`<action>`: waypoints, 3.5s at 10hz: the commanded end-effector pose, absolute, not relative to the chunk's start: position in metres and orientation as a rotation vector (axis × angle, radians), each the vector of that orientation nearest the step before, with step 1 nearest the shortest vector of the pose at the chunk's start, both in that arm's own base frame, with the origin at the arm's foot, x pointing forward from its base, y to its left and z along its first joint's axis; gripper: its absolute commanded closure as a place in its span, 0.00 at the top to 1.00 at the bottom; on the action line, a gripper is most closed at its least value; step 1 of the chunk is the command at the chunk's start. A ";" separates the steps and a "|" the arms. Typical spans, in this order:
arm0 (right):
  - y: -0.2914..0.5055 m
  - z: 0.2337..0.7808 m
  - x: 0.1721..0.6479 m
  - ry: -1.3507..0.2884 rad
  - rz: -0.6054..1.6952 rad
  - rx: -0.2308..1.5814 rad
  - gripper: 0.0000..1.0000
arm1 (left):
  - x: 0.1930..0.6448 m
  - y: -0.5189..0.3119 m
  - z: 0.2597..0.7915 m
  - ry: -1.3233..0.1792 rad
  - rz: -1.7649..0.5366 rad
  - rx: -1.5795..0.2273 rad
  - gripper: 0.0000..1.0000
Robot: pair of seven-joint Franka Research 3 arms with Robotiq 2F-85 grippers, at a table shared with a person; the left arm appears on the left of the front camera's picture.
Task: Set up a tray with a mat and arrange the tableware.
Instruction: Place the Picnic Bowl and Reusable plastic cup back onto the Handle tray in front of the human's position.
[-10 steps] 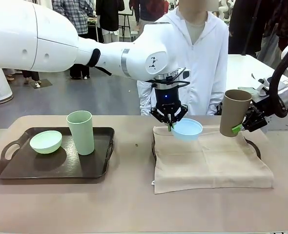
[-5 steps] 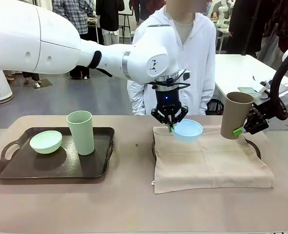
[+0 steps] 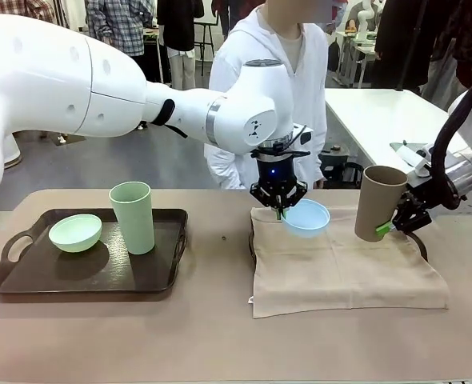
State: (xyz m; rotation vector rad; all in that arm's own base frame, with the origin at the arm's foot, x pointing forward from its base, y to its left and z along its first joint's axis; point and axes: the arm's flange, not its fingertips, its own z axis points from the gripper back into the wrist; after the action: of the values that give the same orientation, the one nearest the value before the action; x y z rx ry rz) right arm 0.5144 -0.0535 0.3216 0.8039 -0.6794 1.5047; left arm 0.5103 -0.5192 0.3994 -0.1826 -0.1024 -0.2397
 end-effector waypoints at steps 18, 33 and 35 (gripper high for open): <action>-0.091 0.310 0.542 -0.541 1.457 0.614 1.00 | 0.525 -0.511 0.365 -0.014 -0.272 -0.232 1.00; 0.081 0.556 0.451 -0.117 0.561 0.064 1.00 | 0.415 -0.362 0.554 -0.156 -0.281 -0.019 1.00; 0.079 0.545 0.452 -0.133 0.596 0.095 1.00 | 0.422 -0.368 0.558 -0.153 -0.335 -0.055 1.00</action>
State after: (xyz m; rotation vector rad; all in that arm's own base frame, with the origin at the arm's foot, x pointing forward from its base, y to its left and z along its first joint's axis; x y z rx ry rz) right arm 0.4521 0.0871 0.5659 0.0814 -0.1565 0.5600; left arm 0.4236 -0.3598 0.5605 -0.0420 -0.1529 -0.3015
